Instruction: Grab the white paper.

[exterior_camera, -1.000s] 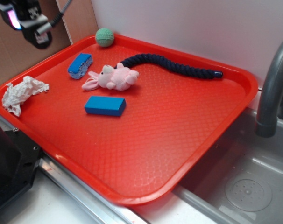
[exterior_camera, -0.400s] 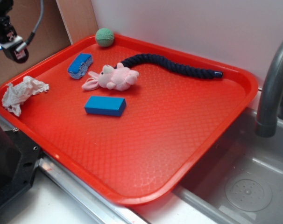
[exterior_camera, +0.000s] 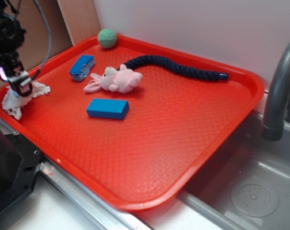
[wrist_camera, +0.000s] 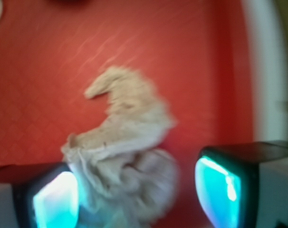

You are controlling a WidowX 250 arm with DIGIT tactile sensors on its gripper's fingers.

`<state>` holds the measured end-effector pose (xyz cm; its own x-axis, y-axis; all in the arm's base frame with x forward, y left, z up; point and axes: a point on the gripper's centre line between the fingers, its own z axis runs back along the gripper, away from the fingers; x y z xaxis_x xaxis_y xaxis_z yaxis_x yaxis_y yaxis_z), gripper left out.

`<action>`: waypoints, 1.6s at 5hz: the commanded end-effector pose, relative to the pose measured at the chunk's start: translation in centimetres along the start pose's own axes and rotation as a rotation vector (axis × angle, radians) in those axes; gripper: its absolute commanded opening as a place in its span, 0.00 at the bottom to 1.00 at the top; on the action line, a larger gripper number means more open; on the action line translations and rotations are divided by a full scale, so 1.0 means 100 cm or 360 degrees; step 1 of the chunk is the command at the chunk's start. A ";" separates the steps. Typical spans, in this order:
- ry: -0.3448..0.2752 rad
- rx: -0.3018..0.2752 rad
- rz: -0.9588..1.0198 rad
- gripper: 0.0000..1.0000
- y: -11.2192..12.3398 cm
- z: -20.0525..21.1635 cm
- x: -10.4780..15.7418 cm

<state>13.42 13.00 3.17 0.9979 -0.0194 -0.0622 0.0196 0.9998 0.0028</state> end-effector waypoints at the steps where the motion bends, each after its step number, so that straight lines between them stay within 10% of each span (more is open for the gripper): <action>1: 0.0053 0.0012 -0.0023 0.00 -0.016 -0.017 0.005; 4: -0.0145 0.0034 0.0043 0.00 -0.017 0.027 0.004; 6: -0.0401 -0.0073 -0.0008 0.00 -0.085 0.130 0.008; 8: -0.0373 -0.0167 0.0111 0.00 -0.135 0.144 0.025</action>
<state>16.31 -0.98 16.07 0.9894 0.0782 0.1225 -0.0654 0.9923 -0.1057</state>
